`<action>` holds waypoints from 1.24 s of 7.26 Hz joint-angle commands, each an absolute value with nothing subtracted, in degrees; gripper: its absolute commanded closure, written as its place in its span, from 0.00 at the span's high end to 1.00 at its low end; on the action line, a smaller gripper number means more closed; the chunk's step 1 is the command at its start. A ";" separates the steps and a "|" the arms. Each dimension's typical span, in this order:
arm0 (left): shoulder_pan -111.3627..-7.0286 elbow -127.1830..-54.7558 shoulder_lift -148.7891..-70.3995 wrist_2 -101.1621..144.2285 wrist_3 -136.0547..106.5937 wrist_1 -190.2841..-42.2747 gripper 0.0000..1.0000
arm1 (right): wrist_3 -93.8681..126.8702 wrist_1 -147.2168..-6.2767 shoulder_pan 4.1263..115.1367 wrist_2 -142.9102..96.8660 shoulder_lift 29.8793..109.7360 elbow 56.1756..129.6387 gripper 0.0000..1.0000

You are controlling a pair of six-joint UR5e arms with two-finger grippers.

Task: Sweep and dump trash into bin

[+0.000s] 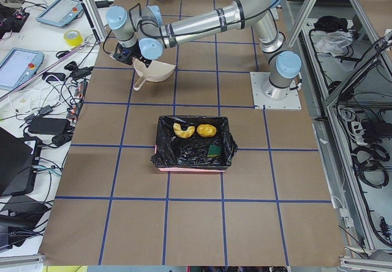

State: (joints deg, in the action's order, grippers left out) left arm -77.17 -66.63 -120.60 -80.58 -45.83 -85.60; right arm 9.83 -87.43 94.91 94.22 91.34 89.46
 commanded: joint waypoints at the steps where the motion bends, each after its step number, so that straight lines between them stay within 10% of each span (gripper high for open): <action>1: -77.08 -64.69 -115.07 -81.03 -20.68 -87.53 1.00 | 10.37 -87.10 94.48 94.83 91.23 89.47 1.00; 9: -76.47 -86.31 -92.20 -81.30 -7.21 -86.49 1.00 | 11.43 -87.46 94.22 94.48 90.00 89.38 1.00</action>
